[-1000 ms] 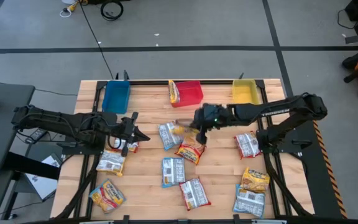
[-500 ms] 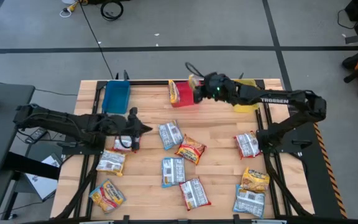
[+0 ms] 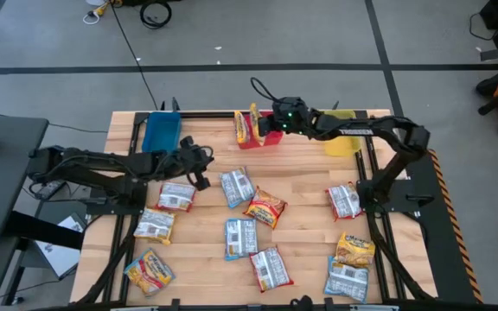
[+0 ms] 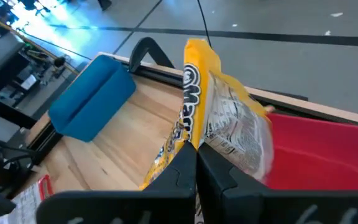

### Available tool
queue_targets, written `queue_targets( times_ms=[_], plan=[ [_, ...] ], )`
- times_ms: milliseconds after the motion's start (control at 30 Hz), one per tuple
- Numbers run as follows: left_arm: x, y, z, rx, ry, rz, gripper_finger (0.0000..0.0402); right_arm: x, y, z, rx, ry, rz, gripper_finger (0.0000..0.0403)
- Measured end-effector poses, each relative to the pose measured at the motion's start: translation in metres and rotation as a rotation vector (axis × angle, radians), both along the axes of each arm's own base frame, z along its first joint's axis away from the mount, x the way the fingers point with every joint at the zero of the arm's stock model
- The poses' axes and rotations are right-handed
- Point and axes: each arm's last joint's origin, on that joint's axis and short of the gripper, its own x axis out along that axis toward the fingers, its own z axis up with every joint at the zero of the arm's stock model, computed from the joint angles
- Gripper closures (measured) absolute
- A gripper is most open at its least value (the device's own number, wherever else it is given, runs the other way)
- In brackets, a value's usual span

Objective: Sort Maruchan noodles
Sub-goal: Put the top yellow noodle pack into the red bin

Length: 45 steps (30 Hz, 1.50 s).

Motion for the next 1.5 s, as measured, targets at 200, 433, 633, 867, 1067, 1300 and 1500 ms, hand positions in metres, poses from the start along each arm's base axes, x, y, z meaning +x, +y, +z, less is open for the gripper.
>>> queue_targets(
  times_ms=[200, 433, 633, 867, 1067, 1300, 1500],
  plan=[
    [0.002, 0.014, -0.005, -0.044, -0.005, 0.025, 0.0392, 0.011, -0.011, -0.009, -0.044, -0.089, 0.002, 0.0398],
    [0.006, 0.015, -0.002, -0.073, -0.062, -0.018, 0.0392, 0.007, -0.025, -0.012, -0.048, -0.107, -0.018, 0.0398],
    [0.006, 0.015, -0.002, -0.073, -0.059, -0.018, 0.0392, 0.01, -0.017, -0.015, -0.02, -0.091, 0.073, 0.0398],
    [0.006, 0.015, -0.002, -0.07, -0.067, -0.019, 0.0392, 0.012, -0.01, -0.007, -0.03, -0.116, 0.1, 0.0398],
    [0.006, 0.015, -0.001, -0.048, -0.052, -0.035, 0.0392, 0.008, -0.012, -0.015, -0.004, -0.039, 0.058, 0.0398],
    [0.005, 0.027, 0.001, -0.004, -0.063, -0.016, 0.0392, 0.007, -0.012, -0.016, -0.006, -0.02, 0.032, 0.0398],
    [-0.001, 0.049, 0.003, -0.053, -0.109, -0.01, 0.039, 0.007, -0.011, -0.018, 0.017, -0.015, 0.026, 0.0398]
  ],
)
